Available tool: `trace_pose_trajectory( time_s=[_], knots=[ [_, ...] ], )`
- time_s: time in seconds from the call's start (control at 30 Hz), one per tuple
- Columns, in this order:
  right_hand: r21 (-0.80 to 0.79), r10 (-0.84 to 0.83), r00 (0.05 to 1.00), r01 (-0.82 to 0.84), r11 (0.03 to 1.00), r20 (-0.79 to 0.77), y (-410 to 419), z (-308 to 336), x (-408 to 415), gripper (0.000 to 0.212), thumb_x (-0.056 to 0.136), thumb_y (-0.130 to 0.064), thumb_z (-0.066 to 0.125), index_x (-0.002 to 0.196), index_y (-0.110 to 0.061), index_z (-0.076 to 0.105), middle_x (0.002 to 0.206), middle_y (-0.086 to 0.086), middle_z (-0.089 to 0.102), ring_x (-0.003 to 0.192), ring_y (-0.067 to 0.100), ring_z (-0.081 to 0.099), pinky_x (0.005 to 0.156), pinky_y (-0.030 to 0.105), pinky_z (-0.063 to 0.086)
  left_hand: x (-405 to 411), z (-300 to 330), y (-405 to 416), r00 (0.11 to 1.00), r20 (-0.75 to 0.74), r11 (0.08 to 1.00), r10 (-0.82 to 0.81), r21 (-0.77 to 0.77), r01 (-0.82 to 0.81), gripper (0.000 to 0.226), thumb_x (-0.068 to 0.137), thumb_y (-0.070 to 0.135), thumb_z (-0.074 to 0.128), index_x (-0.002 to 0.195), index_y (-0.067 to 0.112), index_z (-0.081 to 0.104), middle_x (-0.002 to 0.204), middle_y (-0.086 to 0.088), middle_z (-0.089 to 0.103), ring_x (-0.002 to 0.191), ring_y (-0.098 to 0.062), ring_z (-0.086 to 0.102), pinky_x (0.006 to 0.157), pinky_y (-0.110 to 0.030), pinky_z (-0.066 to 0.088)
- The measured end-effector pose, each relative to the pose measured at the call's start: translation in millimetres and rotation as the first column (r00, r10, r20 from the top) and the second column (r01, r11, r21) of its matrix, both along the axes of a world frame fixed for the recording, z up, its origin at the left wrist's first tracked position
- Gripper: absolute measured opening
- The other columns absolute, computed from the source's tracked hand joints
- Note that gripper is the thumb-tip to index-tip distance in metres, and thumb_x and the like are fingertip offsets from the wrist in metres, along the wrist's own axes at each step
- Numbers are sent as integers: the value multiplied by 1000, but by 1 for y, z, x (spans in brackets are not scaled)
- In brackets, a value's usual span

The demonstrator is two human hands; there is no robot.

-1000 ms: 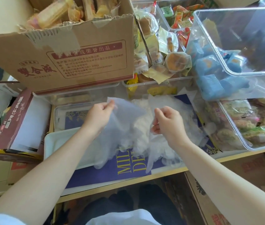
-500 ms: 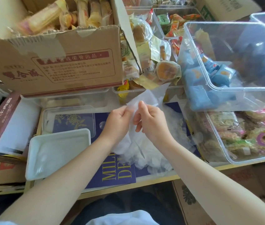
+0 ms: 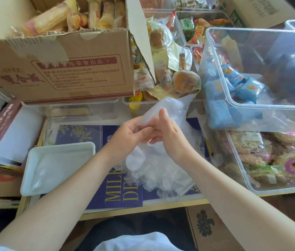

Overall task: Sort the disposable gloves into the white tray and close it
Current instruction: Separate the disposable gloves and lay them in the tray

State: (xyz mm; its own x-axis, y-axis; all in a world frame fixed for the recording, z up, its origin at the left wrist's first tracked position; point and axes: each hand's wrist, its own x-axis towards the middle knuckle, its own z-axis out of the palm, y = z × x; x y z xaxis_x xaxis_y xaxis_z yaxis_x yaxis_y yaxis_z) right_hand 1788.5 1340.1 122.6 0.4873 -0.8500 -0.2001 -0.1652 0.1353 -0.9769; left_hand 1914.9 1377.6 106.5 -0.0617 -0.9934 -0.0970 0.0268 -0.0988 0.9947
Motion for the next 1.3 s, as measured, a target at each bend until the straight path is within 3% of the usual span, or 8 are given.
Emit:
trace_pose_trajectory(
  time_s=[0.17, 0.33, 0.5, 0.73, 0.9, 1.03, 1.13, 1.3],
  knots=[
    [-232, 19, 964, -84, 969, -267, -8, 10, -17, 44, 95, -40, 40, 86, -7, 67, 69, -1, 63, 60, 13, 55, 59, 27, 44, 4, 0, -3, 997, 35, 994, 71, 81, -74, 29, 86, 39, 48, 99, 24, 70, 89, 11, 70, 90, -6, 61, 83, -23, 44],
    [-872, -396, 865, -91, 480, -308, -30, 8, -45, 25, 82, -29, 58, 103, -15, 59, 100, 8, 56, 94, 27, 47, 78, 32, 37, 15, -2, -1, 991, 43, 967, 124, 217, -131, 38, 88, 43, 54, 110, 15, 67, 107, -1, 71, 104, -18, 64, 100, -37, 43],
    [-856, -222, 849, -396, 333, -479, -48, 6, -49, 31, 83, -27, 58, 113, -21, 57, 117, 6, 59, 116, 30, 46, 102, 46, 25, 16, 1, 3, 996, 53, 963, 76, 254, -87, 29, 98, 30, 43, 98, 17, 69, 91, 4, 74, 84, -11, 69, 72, -22, 52],
    [-870, -248, 853, -375, 319, -459, -39, 8, -48, 14, 83, -20, 59, 91, -10, 64, 79, 3, 66, 72, 29, 63, 64, 35, 48, 15, 4, 5, 983, 119, 964, 139, 211, -162, 27, 99, 25, 41, 101, 20, 68, 101, 8, 71, 92, -2, 66, 73, -10, 47],
    [-832, -160, 817, -551, 68, -554, -32, 7, -51, 23, 84, -22, 52, 95, -15, 71, 76, 2, 61, 65, 26, 56, 57, 28, 42, 14, 4, 6, 984, 130, 965, 123, 216, -150, 27, 99, 23, 41, 96, 22, 68, 92, 11, 72, 89, -2, 66, 81, -17, 47],
    [-812, -256, 774, -575, 98, -579, -26, 8, -42, 20, 74, -31, 69, 92, -23, 72, 111, 10, 59, 102, 31, 47, 81, 43, 40, 12, 7, 6, 951, 301, 978, 73, 165, -128, 30, 99, 26, 42, 83, 30, 67, 74, 21, 66, 72, 8, 57, 75, -19, 42],
    [-732, -253, 690, -662, 160, -678, -28, 8, -37, 25, 77, -42, 68, 98, -28, 71, 151, 9, 32, 135, 32, 19, 107, 49, 14, 14, 6, 6, 904, 427, 988, -32, 151, -36, 30, 97, 44, 40, 94, 33, 68, 92, 10, 69, 87, -2, 61, 86, -19, 41],
    [-622, -228, 579, -729, 285, -783, -42, 9, -40, 38, 85, -53, 52, 91, -21, 73, 135, 9, 53, 138, 32, 29, 111, 51, -1, 25, 4, 8, 846, 516, 981, -131, 190, 35, 56, 78, 77, 35, 101, 37, 66, 95, 5, 56, 88, -14, 50, 81, -37, 37]
  ],
)
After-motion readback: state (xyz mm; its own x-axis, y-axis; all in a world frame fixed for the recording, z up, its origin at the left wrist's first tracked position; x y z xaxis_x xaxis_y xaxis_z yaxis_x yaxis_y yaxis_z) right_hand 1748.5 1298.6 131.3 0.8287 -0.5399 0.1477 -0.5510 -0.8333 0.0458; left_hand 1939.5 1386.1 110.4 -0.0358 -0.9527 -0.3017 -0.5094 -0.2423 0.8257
